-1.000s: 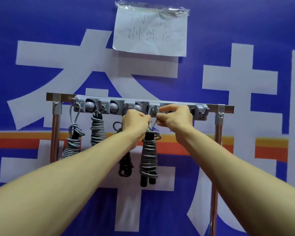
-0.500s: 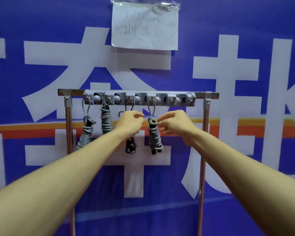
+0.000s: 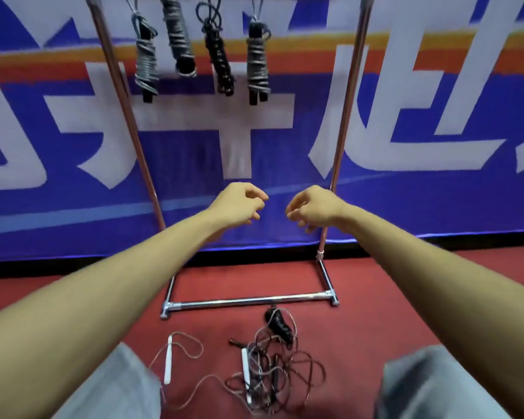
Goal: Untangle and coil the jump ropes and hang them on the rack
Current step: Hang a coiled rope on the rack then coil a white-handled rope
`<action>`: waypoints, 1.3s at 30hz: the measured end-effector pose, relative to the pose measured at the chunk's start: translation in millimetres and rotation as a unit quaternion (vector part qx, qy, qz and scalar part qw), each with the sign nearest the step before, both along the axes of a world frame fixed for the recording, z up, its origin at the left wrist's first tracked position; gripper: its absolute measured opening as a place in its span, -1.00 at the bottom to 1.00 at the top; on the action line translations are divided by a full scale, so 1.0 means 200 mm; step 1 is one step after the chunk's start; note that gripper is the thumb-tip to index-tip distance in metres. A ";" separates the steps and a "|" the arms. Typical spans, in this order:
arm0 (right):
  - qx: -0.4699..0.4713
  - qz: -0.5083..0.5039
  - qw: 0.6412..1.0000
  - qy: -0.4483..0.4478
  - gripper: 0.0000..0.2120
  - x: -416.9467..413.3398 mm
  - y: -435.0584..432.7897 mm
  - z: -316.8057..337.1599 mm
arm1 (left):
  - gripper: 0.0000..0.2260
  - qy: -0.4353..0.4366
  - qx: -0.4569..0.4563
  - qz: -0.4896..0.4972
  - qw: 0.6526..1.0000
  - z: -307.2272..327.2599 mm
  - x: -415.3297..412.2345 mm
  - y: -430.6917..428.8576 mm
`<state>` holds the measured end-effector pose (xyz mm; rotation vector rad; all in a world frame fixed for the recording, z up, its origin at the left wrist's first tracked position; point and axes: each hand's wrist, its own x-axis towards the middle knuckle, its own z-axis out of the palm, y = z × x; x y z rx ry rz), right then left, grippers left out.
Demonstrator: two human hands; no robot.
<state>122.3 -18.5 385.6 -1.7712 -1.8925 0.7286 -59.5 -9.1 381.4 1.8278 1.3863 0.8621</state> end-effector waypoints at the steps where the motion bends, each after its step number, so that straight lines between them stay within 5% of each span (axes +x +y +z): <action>1: -0.015 -0.002 1.000 0.006 -0.90 0.00 -0.02 -0.09 | -0.83 0.017 -0.006 -0.008 1.000 -0.08 0.00 -0.02; 18: -0.306 -0.040 0.949 0.069 -0.76 -0.06 0.06 -1.54 | -0.77 0.114 -0.274 -0.043 0.954 -1.55 -0.11 0.06; 29: -0.309 -0.100 0.945 0.033 -0.82 -0.17 0.16 -2.29 | -0.73 0.118 -0.377 0.118 0.911 -2.41 -0.24 0.23; 39: -0.347 -0.120 0.928 0.057 -0.88 -0.06 0.10 -2.54 | -0.67 0.163 -0.388 0.157 0.893 -2.66 -0.11 0.25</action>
